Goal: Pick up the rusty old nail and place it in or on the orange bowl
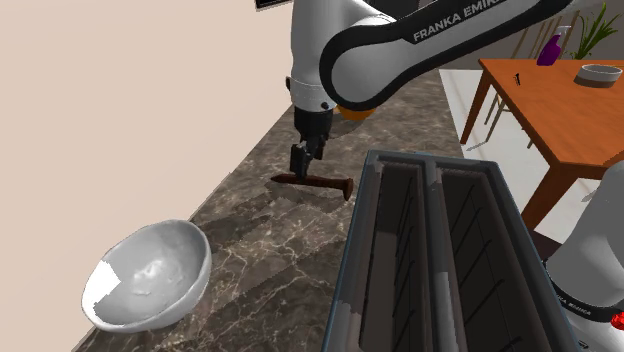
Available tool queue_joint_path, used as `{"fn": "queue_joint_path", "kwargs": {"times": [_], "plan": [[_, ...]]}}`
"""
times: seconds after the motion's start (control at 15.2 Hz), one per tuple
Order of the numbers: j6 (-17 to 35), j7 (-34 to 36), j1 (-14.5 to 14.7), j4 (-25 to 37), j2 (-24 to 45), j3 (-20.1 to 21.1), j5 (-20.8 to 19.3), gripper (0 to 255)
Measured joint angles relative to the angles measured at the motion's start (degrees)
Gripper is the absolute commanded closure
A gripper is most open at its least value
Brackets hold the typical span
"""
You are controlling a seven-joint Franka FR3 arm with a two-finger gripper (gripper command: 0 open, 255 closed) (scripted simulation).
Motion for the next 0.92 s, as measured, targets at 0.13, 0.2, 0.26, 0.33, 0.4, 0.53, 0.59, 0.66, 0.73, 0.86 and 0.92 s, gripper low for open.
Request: {"fn": "queue_joint_path", "kwargs": {"times": [0.13, 0.2, 0.26, 0.33, 0.4, 0.53, 0.59, 0.66, 0.73, 0.86, 0.92], "plan": [[1.56, 0.20, 0.06, -0.57, 1.00, 0.08, -0.37, 0], [2.15, 0.36, 0.12, -0.80, 1.37, 0.14, -0.53, 0], [2.86, 0.42, 0.13, -1.29, 1.60, 0.15, -0.62, 0], [3.43, 0.59, 0.17, -1.41, 2.05, 0.18, -0.80, 0], [4.01, 0.66, 0.17, -1.53, 2.54, 0.17, -0.98, 0], [4.53, 0.71, 0.17, -1.83, 2.77, 0.17, -1.07, 0], [4.64, 0.72, 0.16, -1.86, 2.84, 0.17, -1.09, 0], [4.70, 0.71, 0.16, -1.89, 2.86, 0.16, -1.10, 0], [4.72, 0.71, 0.16, -1.90, 2.87, 0.16, -1.10, 0], [4.73, 0.71, 0.16, -1.91, 2.88, 0.16, -1.11, 255], [4.73, 0.71, 0.16, -1.91, 2.88, 0.16, -1.11, 255]]}}
